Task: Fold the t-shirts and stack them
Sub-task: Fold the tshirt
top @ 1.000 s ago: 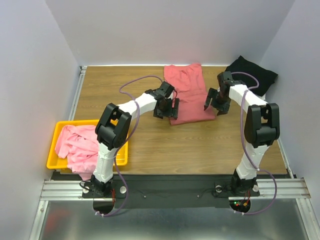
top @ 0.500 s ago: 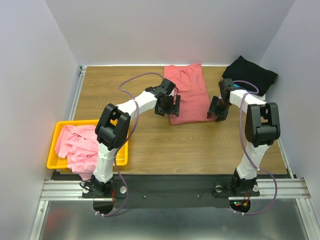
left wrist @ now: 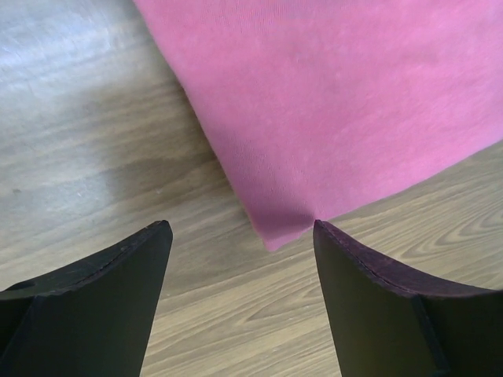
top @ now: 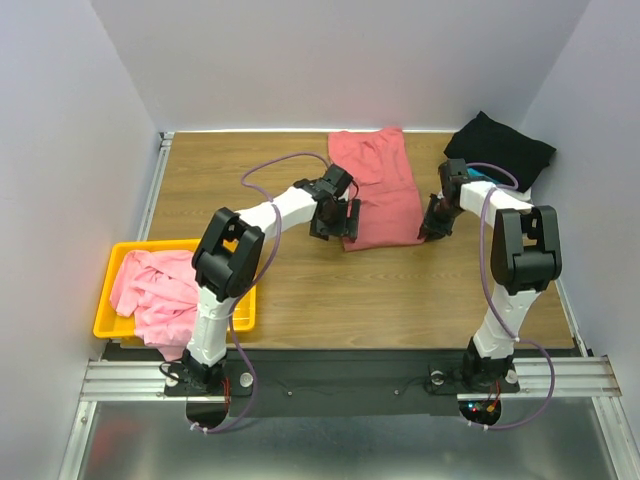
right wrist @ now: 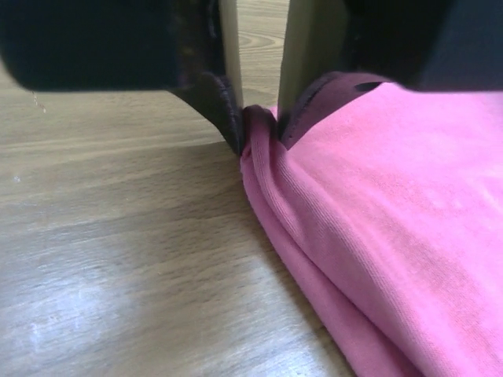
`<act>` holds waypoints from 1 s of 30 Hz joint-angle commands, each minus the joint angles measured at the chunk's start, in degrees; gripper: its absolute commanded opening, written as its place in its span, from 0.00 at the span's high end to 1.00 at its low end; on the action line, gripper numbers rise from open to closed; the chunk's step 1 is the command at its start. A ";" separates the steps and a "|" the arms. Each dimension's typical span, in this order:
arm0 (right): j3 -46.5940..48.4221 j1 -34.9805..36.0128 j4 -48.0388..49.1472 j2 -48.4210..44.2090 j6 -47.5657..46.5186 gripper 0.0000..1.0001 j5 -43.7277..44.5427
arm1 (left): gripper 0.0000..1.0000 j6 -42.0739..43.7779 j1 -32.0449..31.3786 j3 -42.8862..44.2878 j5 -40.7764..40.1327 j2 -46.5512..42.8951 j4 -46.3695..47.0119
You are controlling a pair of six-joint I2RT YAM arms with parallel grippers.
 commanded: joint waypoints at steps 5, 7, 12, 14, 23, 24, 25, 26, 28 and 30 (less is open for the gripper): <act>-1.85 -0.14 0.82 -0.46 0.29 0.76 -0.65 | 0.20 -2.46 -2.45 -1.74 -1.56 0.24 -0.29; -2.12 -0.23 0.82 -0.98 0.20 0.76 -0.74 | 0.21 -3.26 -2.54 -3.14 -0.77 0.07 0.93; -3.17 -0.14 0.91 -1.69 0.20 0.76 -1.27 | 0.27 -3.61 -3.33 -3.33 -1.20 0.95 2.00; -3.52 -0.23 0.99 -2.13 0.02 0.76 -1.53 | 0.28 -3.70 -3.68 -3.15 -2.08 1.65 1.91; -5.28 -0.14 1.43 -3.36 -0.24 0.80 -2.67 | 0.53 -3.88 -4.04 -1.57 -4.81 3.93 2.70; -5.46 -0.14 1.52 -3.62 -0.24 0.80 -2.67 | 0.57 -3.88 -4.04 -1.13 -4.98 4.11 2.61; -5.63 -0.14 1.52 -3.63 -0.24 0.80 -2.76 | 0.58 -3.88 -4.12 -1.04 -5.16 4.37 2.35; -5.81 -0.14 1.52 -4.06 -0.33 0.81 -2.85 | 0.62 -3.79 -4.13 -1.13 -5.68 4.46 2.00; -6.07 -0.23 1.61 -4.33 -0.33 0.82 -3.20 | 0.73 -3.53 -4.21 -1.65 -6.21 4.46 1.82; -6.34 -0.14 1.52 -4.68 -0.42 0.86 -3.46 | 0.88 -3.17 -4.13 -2.44 -6.22 4.37 1.91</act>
